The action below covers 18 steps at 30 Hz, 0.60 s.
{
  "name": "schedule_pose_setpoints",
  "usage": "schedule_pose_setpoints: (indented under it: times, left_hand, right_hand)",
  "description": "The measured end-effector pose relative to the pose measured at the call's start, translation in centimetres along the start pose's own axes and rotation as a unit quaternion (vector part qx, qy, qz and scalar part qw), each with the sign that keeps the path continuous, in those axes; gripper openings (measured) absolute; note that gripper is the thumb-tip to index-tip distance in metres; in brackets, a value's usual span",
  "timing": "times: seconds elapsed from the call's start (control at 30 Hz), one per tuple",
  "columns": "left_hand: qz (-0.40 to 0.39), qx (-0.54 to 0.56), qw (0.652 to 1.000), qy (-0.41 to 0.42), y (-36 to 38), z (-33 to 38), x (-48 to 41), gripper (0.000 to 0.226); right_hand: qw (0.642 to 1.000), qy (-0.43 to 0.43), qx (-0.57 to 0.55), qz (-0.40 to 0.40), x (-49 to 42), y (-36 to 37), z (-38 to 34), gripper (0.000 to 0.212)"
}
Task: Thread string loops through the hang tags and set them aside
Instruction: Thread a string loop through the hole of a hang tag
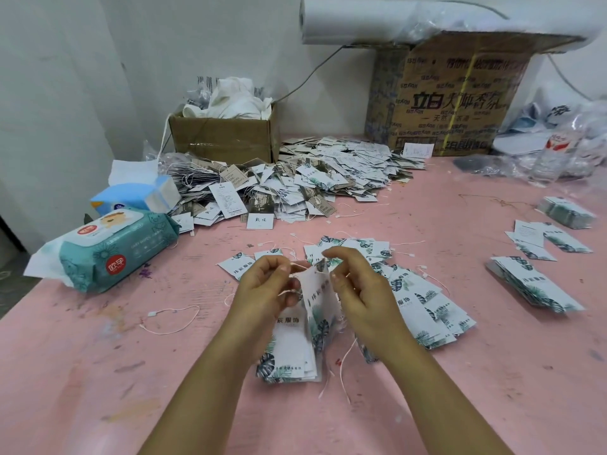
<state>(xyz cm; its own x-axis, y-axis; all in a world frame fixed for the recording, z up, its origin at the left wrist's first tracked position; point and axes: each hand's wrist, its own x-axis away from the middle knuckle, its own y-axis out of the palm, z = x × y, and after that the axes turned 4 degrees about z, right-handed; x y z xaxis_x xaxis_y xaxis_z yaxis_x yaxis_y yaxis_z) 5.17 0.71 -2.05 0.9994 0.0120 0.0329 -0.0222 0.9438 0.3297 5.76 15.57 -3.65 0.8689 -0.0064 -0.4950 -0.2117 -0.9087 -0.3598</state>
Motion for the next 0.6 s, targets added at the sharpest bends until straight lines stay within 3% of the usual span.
schedule_pose_setpoints:
  times: [0.13, 0.33, 0.6]
  left_hand:
    - [0.014, 0.119, 0.991, -0.05, -0.2, 0.5, -0.2, 0.014]
    - [0.033, 0.226, 0.97, -0.084, -0.9, 0.7, -0.6, 0.016]
    - [0.063, 0.162, 0.984, -0.039, -1.2, 0.5, -0.7, 0.012]
  right_hand:
    - [0.995, 0.055, -0.075, 0.027, -0.3, -0.4, 0.1, 0.032]
    - [0.988, 0.107, -0.076, 0.081, -0.8, -1.3, 0.8, 0.027]
    - [0.972, 0.156, -0.135, 0.112, -1.0, -1.9, 1.8, 0.027]
